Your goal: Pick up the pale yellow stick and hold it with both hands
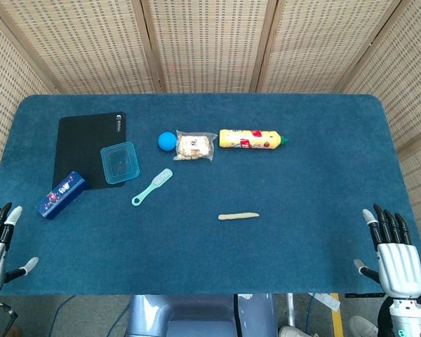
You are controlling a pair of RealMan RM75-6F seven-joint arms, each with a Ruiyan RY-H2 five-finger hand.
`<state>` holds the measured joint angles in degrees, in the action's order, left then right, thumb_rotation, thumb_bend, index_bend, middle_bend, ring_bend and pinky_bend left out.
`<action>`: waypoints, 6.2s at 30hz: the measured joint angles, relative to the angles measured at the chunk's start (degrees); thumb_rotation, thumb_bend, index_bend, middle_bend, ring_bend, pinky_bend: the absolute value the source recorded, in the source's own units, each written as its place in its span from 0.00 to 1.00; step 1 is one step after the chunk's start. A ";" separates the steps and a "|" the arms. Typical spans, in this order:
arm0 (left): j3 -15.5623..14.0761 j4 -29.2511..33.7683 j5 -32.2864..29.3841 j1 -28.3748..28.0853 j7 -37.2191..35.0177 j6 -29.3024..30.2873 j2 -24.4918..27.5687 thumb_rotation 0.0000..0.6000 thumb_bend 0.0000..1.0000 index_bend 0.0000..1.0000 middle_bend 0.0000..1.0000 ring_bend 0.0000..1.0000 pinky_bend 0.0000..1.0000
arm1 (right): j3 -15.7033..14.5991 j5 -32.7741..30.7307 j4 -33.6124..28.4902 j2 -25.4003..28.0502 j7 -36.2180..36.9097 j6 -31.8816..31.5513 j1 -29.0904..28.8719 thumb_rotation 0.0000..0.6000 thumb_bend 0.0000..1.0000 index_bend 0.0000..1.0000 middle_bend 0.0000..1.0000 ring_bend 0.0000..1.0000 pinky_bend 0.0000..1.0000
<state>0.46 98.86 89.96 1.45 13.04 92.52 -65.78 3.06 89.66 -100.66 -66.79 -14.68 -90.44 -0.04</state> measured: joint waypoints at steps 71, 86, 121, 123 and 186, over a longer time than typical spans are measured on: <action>2.96 -0.57 -8.38 -3.32 0.85 -5.34 -1.10 1.00 0.00 0.00 0.00 0.00 0.00 | 7.30 -36.21 21.38 -27.36 -9.40 41.41 -41.33 1.00 0.48 0.51 0.00 0.00 0.00; 2.91 -0.45 -8.29 -3.27 0.29 -5.10 -0.71 1.00 0.00 0.00 0.00 0.00 0.00 | 6.47 -36.26 23.44 -28.94 -9.23 41.19 -42.01 1.00 0.51 0.55 0.00 0.00 0.00; 5.68 -3.38 -6.72 -10.34 -0.93 -11.45 -2.26 1.00 0.00 0.00 0.00 0.00 0.00 | 13.85 -43.34 12.81 -23.57 3.07 44.78 -43.36 1.00 0.67 0.71 0.01 0.00 0.00; 6.01 -3.25 -5.08 -12.52 -1.81 -13.58 -1.84 1.00 0.00 0.02 0.00 0.00 0.00 | 14.57 -45.72 12.31 -23.48 3.22 45.57 -44.37 1.00 0.67 0.71 0.01 0.00 0.00; 6.25 -43.28 9.80 -44.36 -2.85 -20.12 -38.33 1.00 0.14 0.57 0.00 0.00 0.00 | 15.92 -66.94 14.12 -26.28 5.87 47.86 -57.86 1.00 0.67 0.72 0.08 0.00 0.00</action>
<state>6.72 55.58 99.76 -42.91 10.19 72.40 -104.11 18.98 22.73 -86.55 -93.07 -8.81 -42.58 -57.90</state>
